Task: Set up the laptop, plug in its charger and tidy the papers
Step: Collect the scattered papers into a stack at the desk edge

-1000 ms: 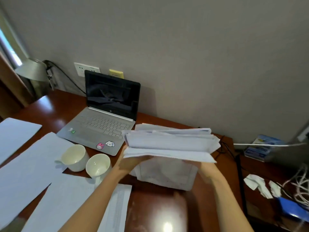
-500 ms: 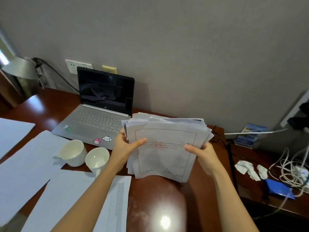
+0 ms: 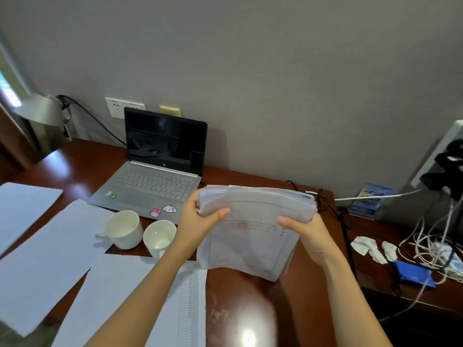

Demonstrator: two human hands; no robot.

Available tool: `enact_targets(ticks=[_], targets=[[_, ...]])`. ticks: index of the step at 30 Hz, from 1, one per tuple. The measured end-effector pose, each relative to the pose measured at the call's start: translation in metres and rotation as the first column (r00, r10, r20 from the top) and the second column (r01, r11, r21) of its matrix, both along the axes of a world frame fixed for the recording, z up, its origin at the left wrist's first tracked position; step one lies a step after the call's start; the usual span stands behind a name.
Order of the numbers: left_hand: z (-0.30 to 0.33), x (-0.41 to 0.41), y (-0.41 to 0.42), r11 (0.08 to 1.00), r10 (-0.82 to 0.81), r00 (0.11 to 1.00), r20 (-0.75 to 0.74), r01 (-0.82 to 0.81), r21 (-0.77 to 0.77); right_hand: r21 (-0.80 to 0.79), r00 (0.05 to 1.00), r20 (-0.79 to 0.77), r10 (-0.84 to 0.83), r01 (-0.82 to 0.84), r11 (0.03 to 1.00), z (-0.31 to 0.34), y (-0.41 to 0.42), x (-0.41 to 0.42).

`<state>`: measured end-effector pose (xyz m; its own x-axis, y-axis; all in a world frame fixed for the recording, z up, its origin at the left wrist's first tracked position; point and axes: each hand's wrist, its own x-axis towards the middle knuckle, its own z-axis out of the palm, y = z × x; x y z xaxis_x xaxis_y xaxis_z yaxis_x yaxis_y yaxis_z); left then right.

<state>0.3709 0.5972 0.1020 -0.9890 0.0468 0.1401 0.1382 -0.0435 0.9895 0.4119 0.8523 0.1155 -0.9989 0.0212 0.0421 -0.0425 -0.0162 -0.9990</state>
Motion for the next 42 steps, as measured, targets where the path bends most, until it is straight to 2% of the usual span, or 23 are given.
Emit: enact_targets(ticks=[5,8,12,15,17,19,23,26,30,36,42], targets=[[-0.014,0.002,-0.009,0.994,-0.082,0.989,0.124,0.090,-0.060,0.017,0.995,0.069,-0.076,0.075,0.997,-0.021,-0.013,0.019],[-0.011,0.004,-0.005,0.987,-0.124,0.985,0.117,0.135,-0.086,0.005,0.993,0.059,-0.102,0.102,0.995,-0.019,-0.021,0.024],[-0.002,0.010,-0.002,0.993,-0.114,0.991,0.073,0.116,-0.023,0.012,0.991,0.008,-0.131,0.131,0.991,-0.003,-0.016,0.028],[-0.012,0.020,0.000,0.994,-0.106,0.988,0.116,0.103,0.032,0.013,0.990,0.052,-0.131,0.131,0.991,-0.005,-0.009,0.036],[-0.030,0.026,0.003,0.991,-0.121,0.977,0.178,0.130,-0.039,0.022,0.981,0.128,-0.143,0.141,0.990,-0.020,-0.007,0.040],[-0.051,0.032,0.007,0.974,-0.134,0.944,0.301,0.182,-0.136,0.040,0.965,0.218,-0.146,0.140,0.989,-0.042,-0.008,0.046],[-0.076,0.035,0.011,0.953,-0.095,0.870,0.484,0.220,-0.208,0.055,0.927,0.332,-0.176,0.167,0.984,-0.074,-0.015,0.057],[-0.072,0.035,0.016,0.952,-0.030,0.896,0.443,0.161,-0.261,0.063,0.915,0.341,-0.215,0.206,0.976,-0.080,-0.013,0.058],[-0.065,0.047,0.020,0.946,-0.035,0.947,0.318,0.134,-0.294,0.115,0.905,0.339,-0.257,0.231,0.966,-0.081,-0.003,0.061],[-0.081,0.077,0.029,0.955,0.060,0.911,0.409,0.067,-0.289,0.164,0.869,0.426,-0.252,0.200,0.966,-0.108,0.000,0.076],[-0.095,0.108,0.018,0.970,0.117,0.892,0.436,-0.009,-0.243,0.073,0.859,0.481,-0.176,0.161,0.984,-0.122,-0.001,0.087]])
